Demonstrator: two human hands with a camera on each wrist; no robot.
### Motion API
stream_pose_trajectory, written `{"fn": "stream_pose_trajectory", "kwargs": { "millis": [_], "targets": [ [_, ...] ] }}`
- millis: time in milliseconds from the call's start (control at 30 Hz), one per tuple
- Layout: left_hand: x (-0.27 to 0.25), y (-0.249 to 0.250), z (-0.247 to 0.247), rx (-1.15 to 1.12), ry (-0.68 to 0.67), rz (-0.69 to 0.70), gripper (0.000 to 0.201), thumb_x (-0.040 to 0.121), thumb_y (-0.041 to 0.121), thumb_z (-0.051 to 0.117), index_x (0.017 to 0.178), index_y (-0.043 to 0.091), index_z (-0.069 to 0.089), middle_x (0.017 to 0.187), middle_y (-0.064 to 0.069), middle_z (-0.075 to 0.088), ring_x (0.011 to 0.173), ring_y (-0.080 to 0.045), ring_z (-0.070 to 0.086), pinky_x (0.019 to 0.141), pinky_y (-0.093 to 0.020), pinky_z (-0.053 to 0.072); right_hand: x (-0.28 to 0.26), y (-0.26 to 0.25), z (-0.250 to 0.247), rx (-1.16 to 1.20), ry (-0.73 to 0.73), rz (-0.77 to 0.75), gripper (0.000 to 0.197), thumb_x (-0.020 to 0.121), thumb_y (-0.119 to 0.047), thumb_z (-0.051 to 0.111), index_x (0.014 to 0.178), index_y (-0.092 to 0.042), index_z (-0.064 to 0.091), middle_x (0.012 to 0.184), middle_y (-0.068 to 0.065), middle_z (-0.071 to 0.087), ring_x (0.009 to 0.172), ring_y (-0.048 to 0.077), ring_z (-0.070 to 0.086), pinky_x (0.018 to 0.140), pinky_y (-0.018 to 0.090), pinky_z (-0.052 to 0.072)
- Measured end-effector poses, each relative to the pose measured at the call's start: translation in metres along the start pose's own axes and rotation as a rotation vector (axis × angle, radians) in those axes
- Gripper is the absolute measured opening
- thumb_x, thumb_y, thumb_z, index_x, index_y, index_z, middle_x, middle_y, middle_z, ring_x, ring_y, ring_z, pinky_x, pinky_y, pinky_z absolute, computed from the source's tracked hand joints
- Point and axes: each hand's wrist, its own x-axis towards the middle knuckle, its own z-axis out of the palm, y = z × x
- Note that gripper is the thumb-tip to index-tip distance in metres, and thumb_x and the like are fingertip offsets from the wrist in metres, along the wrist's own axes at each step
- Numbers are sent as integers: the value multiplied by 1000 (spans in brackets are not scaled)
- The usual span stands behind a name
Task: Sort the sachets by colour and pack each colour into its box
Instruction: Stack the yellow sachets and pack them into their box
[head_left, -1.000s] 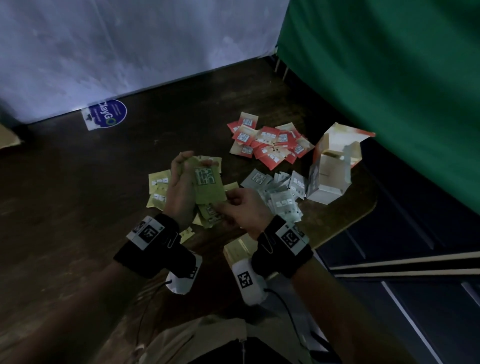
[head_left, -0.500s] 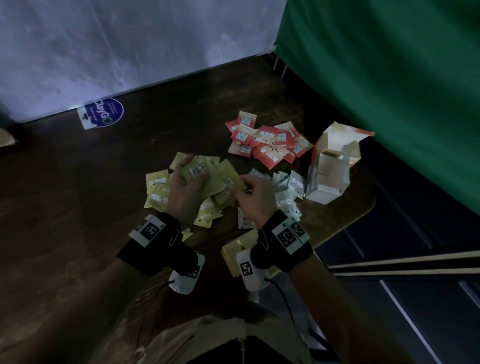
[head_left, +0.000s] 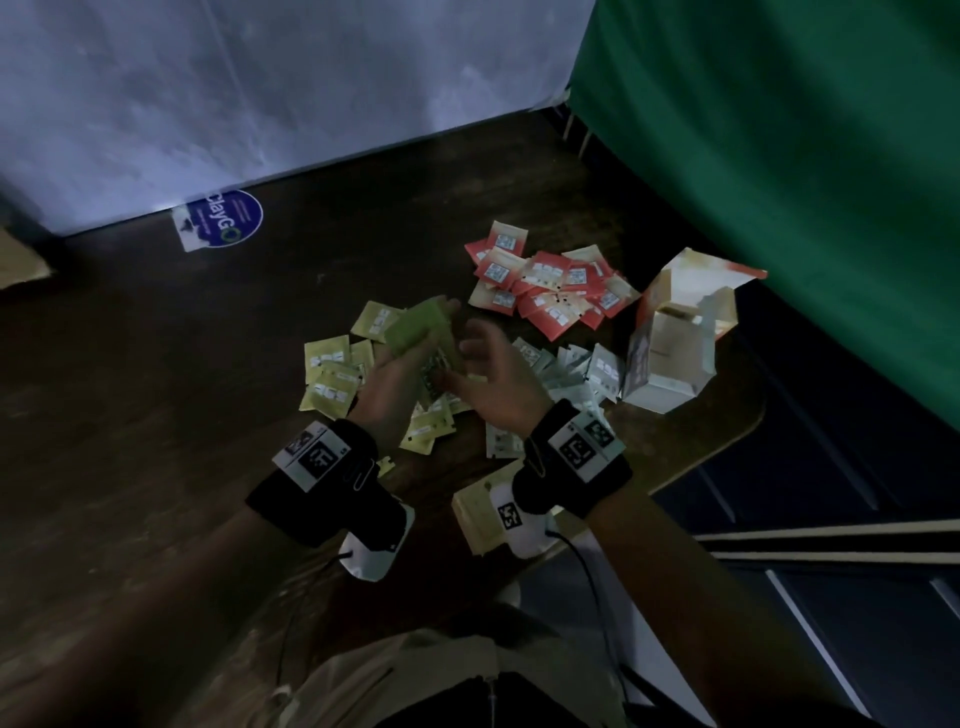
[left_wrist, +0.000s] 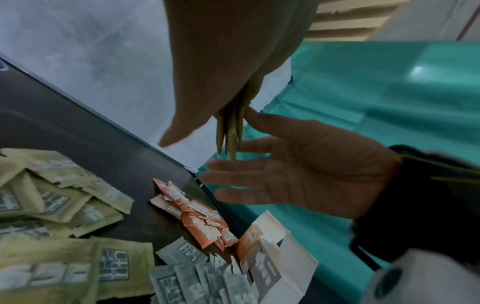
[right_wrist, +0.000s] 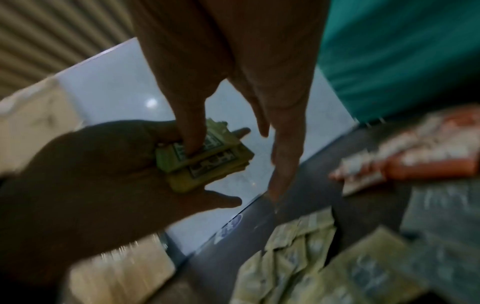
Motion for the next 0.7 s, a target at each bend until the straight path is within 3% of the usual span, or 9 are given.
{"fn": "stream_pose_trajectory", "kwargs": {
  "millis": [100,200,300,333,400,467,533,600,700],
  "targets": [
    [1,-1,2,45,-57,12,39,99,24,40,135,14,46,128,-4,55,109,-14,58,85,-24,52,0,5,-1,227,-91,77,42,86,-12,67,124,-5,51,114,10,62,104,27,63,85,42,56],
    [21,-3,-22,297,-104,75,36,93,46,34,121,36,55,144,2,43,131,-17,42,105,-38,38,-3,12,-14,43,6,49,31,86,-21,68,113,-8,59,101,5,68,94,21,65,83,40,54],
    [57,-14,-71,686,260,28,36,94,48,45,119,26,60,137,-4,50,125,-22,48,100,-38,41,-5,22,-31,-23,95,100,29,93,-23,59,119,-9,56,103,3,65,91,18,62,78,37,49],
    [69,-19,-87,856,370,-53,46,89,49,54,126,21,56,138,-9,49,125,-26,47,100,-40,42,-8,24,-34,5,101,120,32,95,-22,55,124,-10,53,109,3,63,96,18,61,78,34,48],
    [84,-29,-108,1074,434,-295,82,76,58,66,142,19,36,148,-17,32,134,-35,34,107,-50,35,-13,24,-38,49,101,136,35,98,-20,50,132,-14,47,117,1,60,104,18,58,79,29,45],
    [92,-38,-109,1168,401,-418,116,61,63,75,149,22,13,153,-20,15,139,-40,19,109,-59,27,-17,23,-38,48,106,134,36,98,-19,50,133,-15,46,120,1,58,108,18,56,85,33,46],
    [94,-44,-102,1278,334,-452,129,50,63,81,149,29,6,155,-19,6,141,-44,10,108,-64,24,-20,21,-37,44,121,128,34,97,-19,51,131,-14,48,118,2,58,110,20,56,92,38,47],
    [96,-49,-95,1382,279,-467,121,46,64,82,145,34,18,155,-16,4,140,-47,7,105,-67,24,-22,21,-36,60,138,122,32,97,-19,52,128,-13,50,113,1,59,107,19,57,89,36,48],
    [100,-51,-89,1420,316,-451,86,61,63,74,133,31,39,149,-11,17,132,-43,21,99,-61,32,-23,21,-36,75,156,118,30,96,-18,52,127,-14,51,110,-1,59,103,17,57,86,34,48]
  ]
}}
